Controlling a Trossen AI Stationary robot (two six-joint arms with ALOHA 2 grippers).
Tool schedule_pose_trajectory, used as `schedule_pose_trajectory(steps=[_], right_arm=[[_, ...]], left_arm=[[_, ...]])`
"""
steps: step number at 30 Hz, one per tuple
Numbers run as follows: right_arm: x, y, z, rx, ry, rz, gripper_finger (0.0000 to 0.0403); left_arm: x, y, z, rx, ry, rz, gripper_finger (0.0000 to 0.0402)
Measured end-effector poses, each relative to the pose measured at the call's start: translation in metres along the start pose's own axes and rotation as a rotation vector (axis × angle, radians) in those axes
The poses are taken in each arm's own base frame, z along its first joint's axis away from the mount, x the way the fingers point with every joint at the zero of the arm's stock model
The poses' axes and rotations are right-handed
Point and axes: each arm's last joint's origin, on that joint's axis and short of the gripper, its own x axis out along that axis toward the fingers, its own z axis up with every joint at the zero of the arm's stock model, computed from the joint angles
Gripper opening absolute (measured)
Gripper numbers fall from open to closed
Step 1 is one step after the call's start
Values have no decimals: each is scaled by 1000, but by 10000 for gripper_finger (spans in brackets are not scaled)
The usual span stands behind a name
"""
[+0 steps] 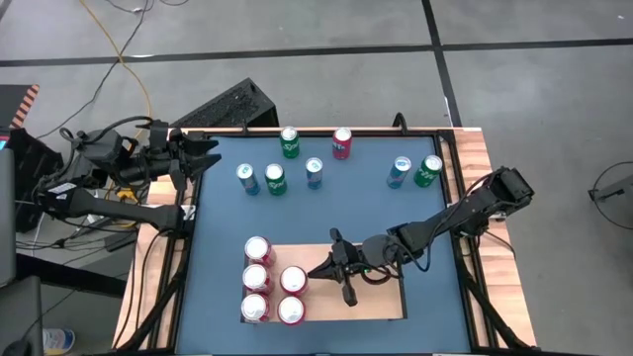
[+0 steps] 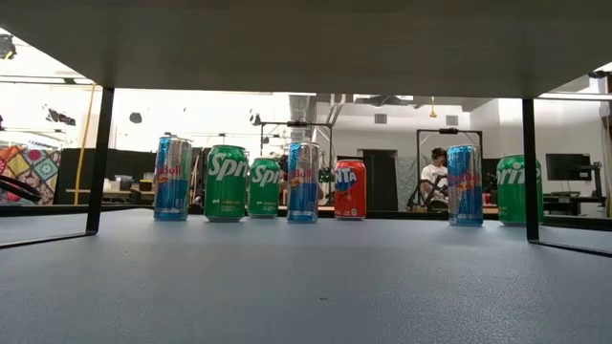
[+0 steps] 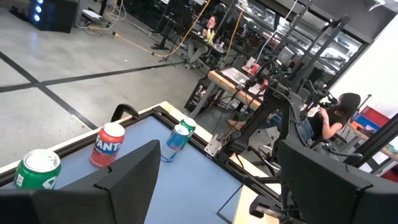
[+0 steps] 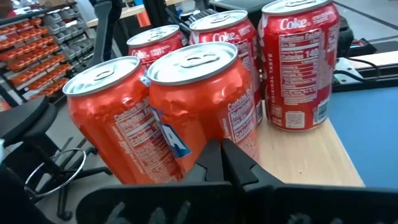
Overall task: Place canned beverage on shelf
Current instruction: Put the bottom orange soda can on the shelf aligned with the other orange soda can
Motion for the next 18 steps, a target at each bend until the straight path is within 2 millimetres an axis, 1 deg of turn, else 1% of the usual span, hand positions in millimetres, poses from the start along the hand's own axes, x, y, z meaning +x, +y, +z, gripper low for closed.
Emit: schedule_pose_trajectory(steps=[18], right_arm=[[2, -11, 3, 0, 2, 8, 0]], left_arm=[[0, 1, 0, 0, -11, 18, 309]])
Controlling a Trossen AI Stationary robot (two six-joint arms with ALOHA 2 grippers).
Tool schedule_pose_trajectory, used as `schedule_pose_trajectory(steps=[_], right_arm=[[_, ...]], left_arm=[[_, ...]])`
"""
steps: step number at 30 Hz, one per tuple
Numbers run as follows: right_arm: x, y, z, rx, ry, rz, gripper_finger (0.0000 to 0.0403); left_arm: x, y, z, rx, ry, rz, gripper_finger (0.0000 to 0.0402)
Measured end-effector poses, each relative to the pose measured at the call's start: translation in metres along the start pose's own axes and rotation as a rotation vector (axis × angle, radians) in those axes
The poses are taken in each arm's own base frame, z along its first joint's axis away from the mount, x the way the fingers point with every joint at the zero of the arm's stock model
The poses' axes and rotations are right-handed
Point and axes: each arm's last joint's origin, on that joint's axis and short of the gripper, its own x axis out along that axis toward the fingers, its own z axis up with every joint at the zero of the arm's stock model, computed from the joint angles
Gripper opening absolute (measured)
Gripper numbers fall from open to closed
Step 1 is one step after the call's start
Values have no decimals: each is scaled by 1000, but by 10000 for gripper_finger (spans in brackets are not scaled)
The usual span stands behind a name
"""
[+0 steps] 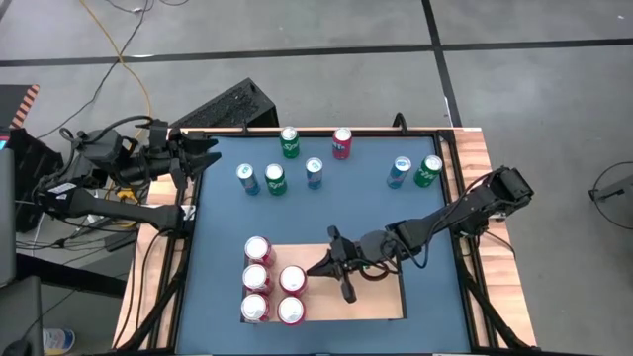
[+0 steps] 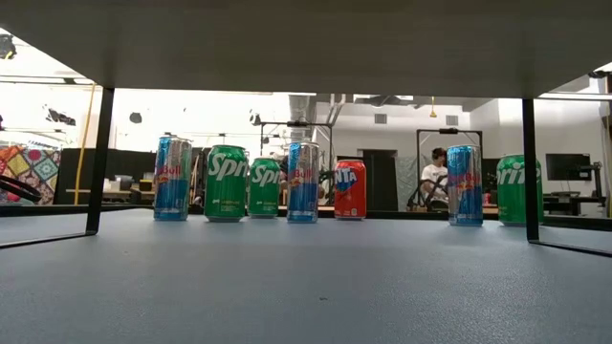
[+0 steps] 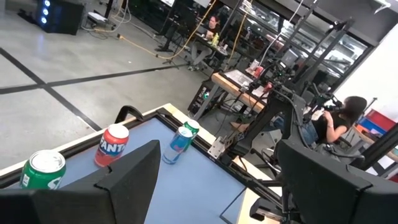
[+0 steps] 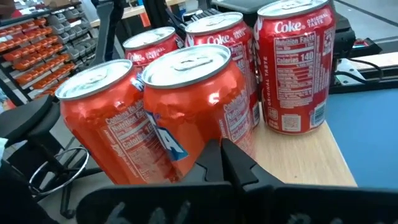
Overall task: Place canned beverage on shelf
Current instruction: Put the bottom orange soda can on the shelf aligned with the other orange soda can, then put the orange soda can on the shelf aligned with the other orange soda cans
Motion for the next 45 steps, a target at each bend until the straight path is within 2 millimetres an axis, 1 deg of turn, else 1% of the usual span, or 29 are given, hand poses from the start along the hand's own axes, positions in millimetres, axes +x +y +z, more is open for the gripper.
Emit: schedule_pose_trajectory(steps=[4, 7, 9, 11, 14, 18, 21, 23, 25, 30, 32, 34, 36, 38, 42, 45], right_arm=[[-1, -3, 0, -3, 11, -48, 0], [-13, -6, 10, -24, 10, -111, 0], [-25, -11, 21, -32, 17, -153, 0], [-39, -20, 30, -34, 47, -213, 0], [-64, -38, 47, -30, 62, -309, 0], [-101, -67, 68, -2, 43, -483, 5], [-120, -89, 76, -5, 63, -568, 36], [-130, -102, 80, -10, 72, -624, 73], [-137, -116, 81, -9, 86, -679, 119], [-138, -151, 77, -41, 164, -790, 256], [-136, -165, 74, -69, 199, -825, 299], [-134, -180, 69, -69, 237, -864, 330], [-131, -195, 63, -39, 271, -910, 349], [-128, -210, 58, -4, 312, -948, 358], [-120, -238, 56, 30, 354, -1017, 357], [-110, -257, 60, 54, 355, -1050, 351]], left_arm=[[0, 0, 0, 0, -1, 1, 309], [0, 0, 0, 0, -1, 1, 309], [0, 0, 0, 0, -1, 2, 309], [0, 0, 0, 0, -2, 3, 309], [0, 0, 0, 0, -2, 3, 309], [1, 0, 0, 1, -6, 14, 309], [1, 1, 0, 2, -9, 29, 309], [3, 1, -1, 5, -2, 35, 309], [4, 1, -2, 9, 3, 38, 309], [9, 0, -4, 49, 8, 67, 309], [11, 0, -4, 65, 1, 93, 309], [14, 1, -5, 74, -11, 127, 309], [15, 2, -5, 77, -25, 160, 309], [15, 2, -5, 79, -35, 181, 309], [18, 2, -6, 103, -35, 210, 309], [18, 3, -6, 140, -32, 213, 309]])
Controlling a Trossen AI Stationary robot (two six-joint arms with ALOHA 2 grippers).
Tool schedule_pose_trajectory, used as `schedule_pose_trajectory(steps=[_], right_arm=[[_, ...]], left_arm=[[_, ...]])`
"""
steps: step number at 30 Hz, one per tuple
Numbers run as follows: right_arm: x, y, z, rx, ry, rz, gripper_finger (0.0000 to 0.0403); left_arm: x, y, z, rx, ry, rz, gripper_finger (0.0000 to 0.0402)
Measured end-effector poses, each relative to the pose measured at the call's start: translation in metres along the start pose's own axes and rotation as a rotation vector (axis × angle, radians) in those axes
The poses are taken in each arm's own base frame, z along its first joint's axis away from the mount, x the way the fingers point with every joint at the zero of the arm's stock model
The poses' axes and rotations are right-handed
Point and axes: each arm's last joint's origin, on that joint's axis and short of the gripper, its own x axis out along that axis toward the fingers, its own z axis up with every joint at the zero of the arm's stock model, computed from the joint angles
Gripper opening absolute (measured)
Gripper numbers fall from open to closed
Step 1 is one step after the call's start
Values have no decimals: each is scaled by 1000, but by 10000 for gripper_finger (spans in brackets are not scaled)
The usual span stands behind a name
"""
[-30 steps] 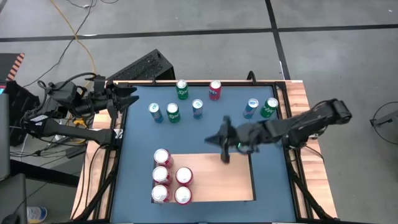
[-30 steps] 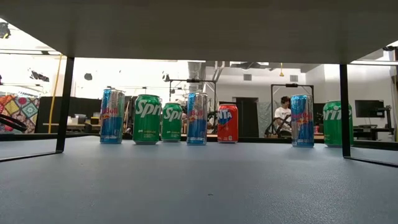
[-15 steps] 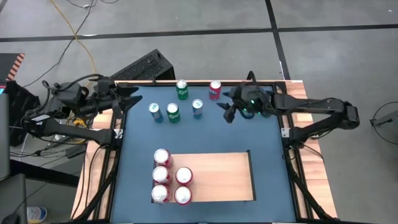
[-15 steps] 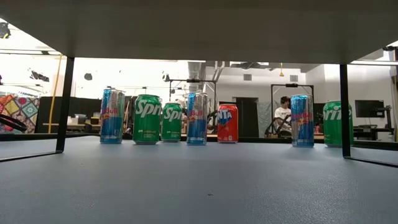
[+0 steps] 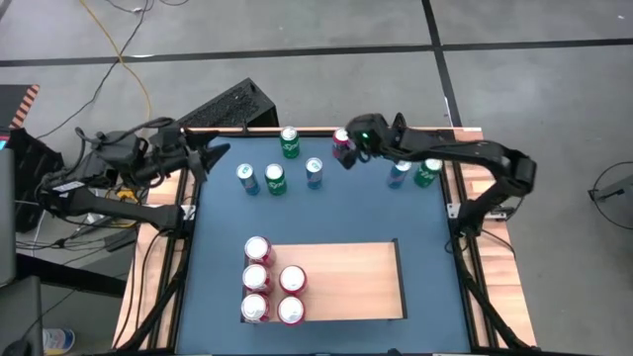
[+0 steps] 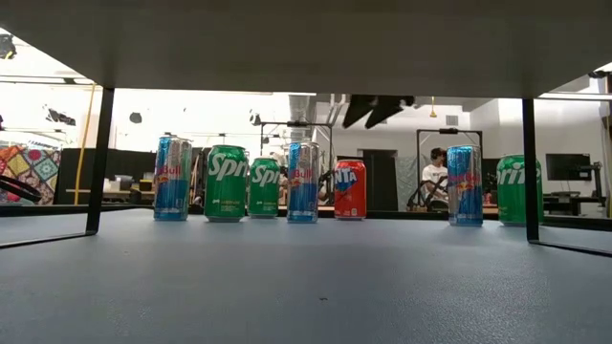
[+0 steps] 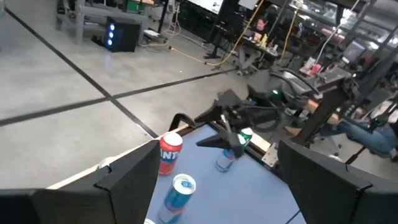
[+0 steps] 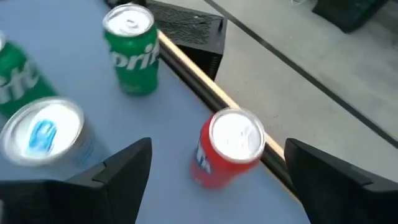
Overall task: Place canned beverage on shelf
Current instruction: Put the orange soda can on the shelf aligned with the other orange soda cans
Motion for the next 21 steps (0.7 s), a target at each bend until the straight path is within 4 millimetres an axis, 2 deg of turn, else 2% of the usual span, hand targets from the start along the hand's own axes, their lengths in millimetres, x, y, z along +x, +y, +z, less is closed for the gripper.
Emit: schedule_pose_trajectory(steps=[6, 12, 16, 21], right_arm=[[37, 1, 20, 99, 47, -36, 349], [73, 3, 17, 164, 192, -83, 349], [84, 4, 12, 161, 255, -112, 348], [87, 3, 11, 167, 261, -106, 347]], left_arm=[[0, 0, -1, 41, 9, 3, 309], [0, 3, -5, 74, 50, 21, 309], [0, 3, -6, 78, 54, 24, 309], [0, 3, -6, 77, 50, 29, 309]])
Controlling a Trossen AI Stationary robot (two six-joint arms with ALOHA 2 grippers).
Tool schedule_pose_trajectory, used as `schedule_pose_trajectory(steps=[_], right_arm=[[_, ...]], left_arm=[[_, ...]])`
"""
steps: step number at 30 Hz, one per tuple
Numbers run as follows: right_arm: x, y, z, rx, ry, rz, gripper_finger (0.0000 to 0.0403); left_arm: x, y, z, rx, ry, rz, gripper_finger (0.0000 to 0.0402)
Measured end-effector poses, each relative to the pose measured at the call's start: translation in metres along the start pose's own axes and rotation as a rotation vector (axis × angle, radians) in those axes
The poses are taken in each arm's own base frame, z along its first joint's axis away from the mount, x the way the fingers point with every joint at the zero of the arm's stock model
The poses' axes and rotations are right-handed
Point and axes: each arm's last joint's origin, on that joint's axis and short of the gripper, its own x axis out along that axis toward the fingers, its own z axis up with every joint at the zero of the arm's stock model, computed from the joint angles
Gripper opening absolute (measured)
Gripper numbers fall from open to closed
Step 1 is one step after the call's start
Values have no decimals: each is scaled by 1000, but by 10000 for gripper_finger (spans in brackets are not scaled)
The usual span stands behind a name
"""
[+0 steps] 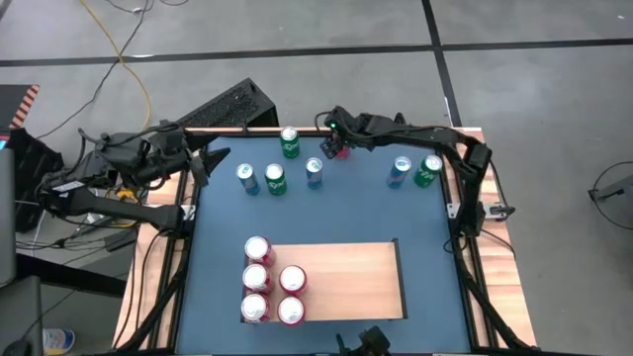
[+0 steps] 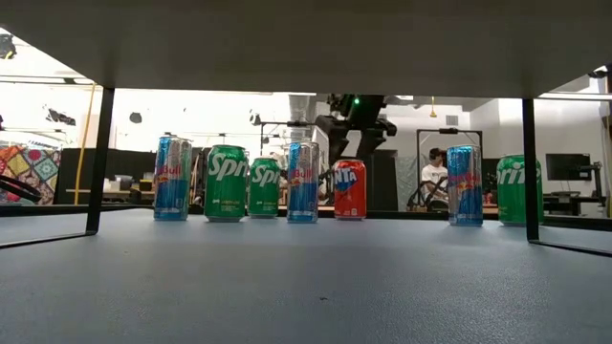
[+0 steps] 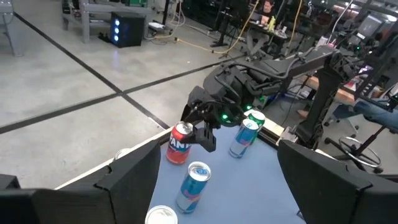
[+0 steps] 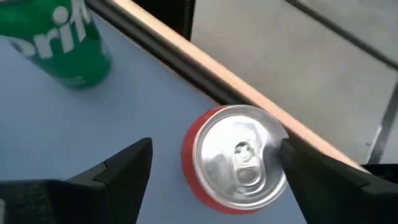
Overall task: Place canned beverage on shelf
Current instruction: Put the orange soda can on the shelf aligned with the other orange soda cans
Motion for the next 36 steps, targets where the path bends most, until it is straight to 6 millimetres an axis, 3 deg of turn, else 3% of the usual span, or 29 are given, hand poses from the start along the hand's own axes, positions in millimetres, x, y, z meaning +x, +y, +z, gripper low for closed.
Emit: schedule_pose_trajectory(steps=[4, 12, 20, 23, 28, 33, 36], right_arm=[[0, 0, -1, -2, 11, 2, 333], [1, -6, -3, -9, 62, 9, 266], [0, -5, -5, -15, 72, 19, 154], [-1, -4, -3, -42, 73, 28, 129], [-19, -7, 5, -91, 70, 57, 153], [-53, -15, 26, -54, -41, 90, 234], [-60, -20, 27, -48, -51, 86, 284]], left_arm=[[0, 0, 0, -1, -1, 3, 309], [0, 0, 0, -17, -1, 3, 309], [0, 0, 0, -18, -1, 3, 309], [0, 0, 0, -19, -1, 3, 309], [0, 0, 0, -18, -1, 3, 309], [0, 0, 0, -17, -1, 3, 309], [0, 0, 0, -17, -1, 3, 309]])
